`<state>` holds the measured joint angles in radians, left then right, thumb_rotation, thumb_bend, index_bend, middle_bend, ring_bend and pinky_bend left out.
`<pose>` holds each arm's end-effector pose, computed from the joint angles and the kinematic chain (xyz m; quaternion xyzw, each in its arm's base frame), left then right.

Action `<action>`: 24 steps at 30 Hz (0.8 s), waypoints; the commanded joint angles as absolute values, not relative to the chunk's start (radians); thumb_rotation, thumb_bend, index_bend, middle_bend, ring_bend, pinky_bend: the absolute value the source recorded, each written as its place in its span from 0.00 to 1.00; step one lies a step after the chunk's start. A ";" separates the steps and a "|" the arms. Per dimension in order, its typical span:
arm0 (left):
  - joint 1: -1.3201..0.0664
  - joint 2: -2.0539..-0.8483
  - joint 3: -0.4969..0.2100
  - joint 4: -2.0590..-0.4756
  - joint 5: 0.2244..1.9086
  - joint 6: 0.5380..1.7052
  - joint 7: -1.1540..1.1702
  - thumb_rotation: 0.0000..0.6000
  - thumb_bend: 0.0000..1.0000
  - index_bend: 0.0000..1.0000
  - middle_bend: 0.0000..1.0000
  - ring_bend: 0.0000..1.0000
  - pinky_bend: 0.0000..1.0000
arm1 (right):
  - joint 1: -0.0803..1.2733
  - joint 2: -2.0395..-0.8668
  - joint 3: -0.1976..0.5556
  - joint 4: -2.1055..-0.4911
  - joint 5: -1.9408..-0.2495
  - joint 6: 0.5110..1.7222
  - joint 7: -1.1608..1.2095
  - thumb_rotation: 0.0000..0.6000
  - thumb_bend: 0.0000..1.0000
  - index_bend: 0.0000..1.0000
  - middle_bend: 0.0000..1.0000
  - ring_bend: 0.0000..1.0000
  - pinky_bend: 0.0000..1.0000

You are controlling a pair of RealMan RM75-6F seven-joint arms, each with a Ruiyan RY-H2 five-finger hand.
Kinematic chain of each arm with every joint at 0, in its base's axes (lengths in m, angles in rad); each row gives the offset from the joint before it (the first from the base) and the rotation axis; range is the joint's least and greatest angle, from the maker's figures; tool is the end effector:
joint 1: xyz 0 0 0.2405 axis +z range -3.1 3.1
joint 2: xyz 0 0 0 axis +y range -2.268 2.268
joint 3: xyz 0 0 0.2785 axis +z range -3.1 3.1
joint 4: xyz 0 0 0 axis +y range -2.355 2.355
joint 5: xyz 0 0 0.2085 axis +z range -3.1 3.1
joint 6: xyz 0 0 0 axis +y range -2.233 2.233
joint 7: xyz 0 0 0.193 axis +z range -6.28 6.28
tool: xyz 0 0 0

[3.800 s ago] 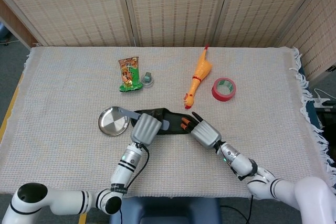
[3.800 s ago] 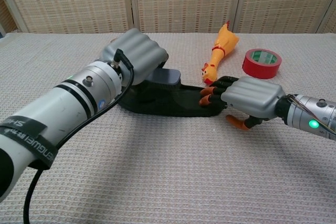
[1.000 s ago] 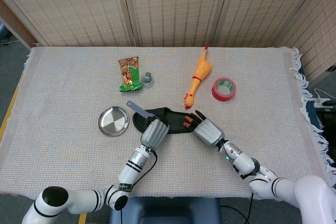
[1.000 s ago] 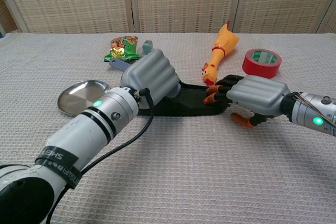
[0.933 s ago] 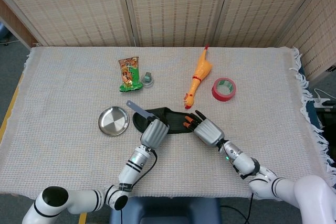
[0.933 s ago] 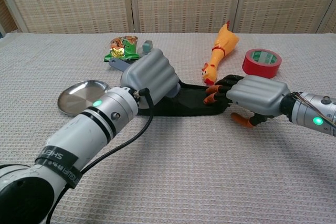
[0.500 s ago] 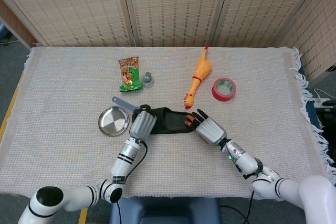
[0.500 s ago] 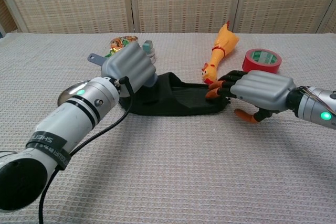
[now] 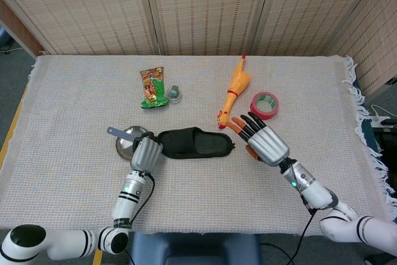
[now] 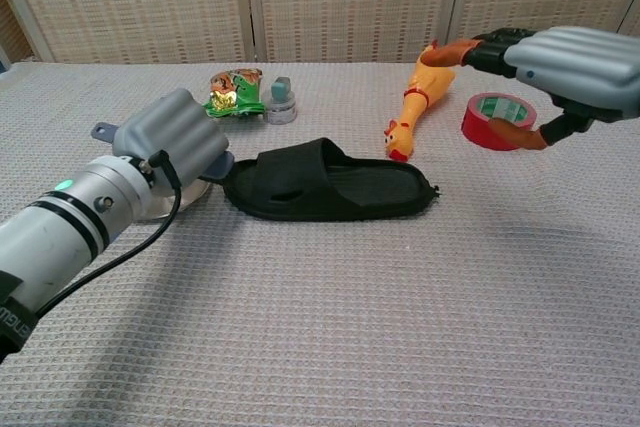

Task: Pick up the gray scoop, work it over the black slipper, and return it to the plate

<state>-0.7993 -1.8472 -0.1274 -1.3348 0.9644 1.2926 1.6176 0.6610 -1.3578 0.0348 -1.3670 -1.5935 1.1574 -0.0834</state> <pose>-0.1278 0.3902 -0.0806 -0.7727 0.0487 -0.0776 0.6281 -0.1879 -0.3822 0.0424 0.7917 -0.2132 0.4018 0.4079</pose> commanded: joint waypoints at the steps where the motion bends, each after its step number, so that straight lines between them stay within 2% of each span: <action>1: -0.792 -1.843 -0.132 -1.304 0.924 1.287 1.633 1.00 0.57 0.86 0.96 0.76 1.00 | 0.624 -1.299 0.037 -1.436 -1.589 1.196 -0.122 1.00 0.47 0.00 0.01 0.00 0.00; 12: -0.809 -1.891 -0.159 -1.203 0.811 1.280 1.672 1.00 0.58 0.84 0.96 0.76 1.00 | 0.612 -1.265 0.034 -1.477 -1.582 1.164 -0.138 1.00 0.47 0.00 0.00 0.00 0.00; 24: -0.826 -1.887 -0.152 -1.193 0.753 1.240 1.670 1.00 0.56 0.57 0.82 0.74 1.00 | 0.610 -1.269 0.041 -1.486 -1.585 1.149 -0.157 1.00 0.47 0.00 0.00 0.00 0.00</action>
